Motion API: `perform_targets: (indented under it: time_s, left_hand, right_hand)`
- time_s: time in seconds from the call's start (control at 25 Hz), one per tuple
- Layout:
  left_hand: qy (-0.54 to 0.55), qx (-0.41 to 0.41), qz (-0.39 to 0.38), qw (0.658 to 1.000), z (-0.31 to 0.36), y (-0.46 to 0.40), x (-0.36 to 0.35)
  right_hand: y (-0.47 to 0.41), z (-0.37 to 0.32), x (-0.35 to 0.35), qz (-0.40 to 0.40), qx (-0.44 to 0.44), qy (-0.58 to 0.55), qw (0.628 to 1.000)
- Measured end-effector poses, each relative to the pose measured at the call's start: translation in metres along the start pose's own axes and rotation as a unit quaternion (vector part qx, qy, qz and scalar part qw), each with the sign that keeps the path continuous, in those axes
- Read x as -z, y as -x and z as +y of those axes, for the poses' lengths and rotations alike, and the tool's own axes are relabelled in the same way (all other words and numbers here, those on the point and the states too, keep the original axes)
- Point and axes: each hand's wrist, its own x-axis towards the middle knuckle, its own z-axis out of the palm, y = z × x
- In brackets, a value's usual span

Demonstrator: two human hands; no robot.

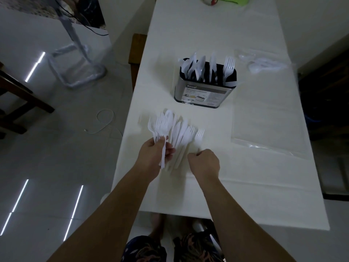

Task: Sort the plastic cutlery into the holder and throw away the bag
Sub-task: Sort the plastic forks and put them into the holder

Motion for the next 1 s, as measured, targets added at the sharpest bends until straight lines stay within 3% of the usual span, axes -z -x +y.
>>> perform_targets:
  time_s: [0.28,0.84,1.0]
  left_hand:
    - [-0.02,-0.011,-0.03,0.999,-0.006,0.002,-0.011]
    - [0.028,0.017,-0.108,0.994,-0.001,0.009,-0.007]
    - [0.025,0.006,-0.078,0.997,0.002,0.001,0.0]
  right_hand:
    - [0.047,-0.025,-0.008,-0.019,0.154,-0.063,0.986]
    - [0.048,-0.023,-0.011,-0.012,0.208,-0.124,0.97]
    - [0.044,-0.021,-0.01,0.009,0.203,-0.091,0.975]
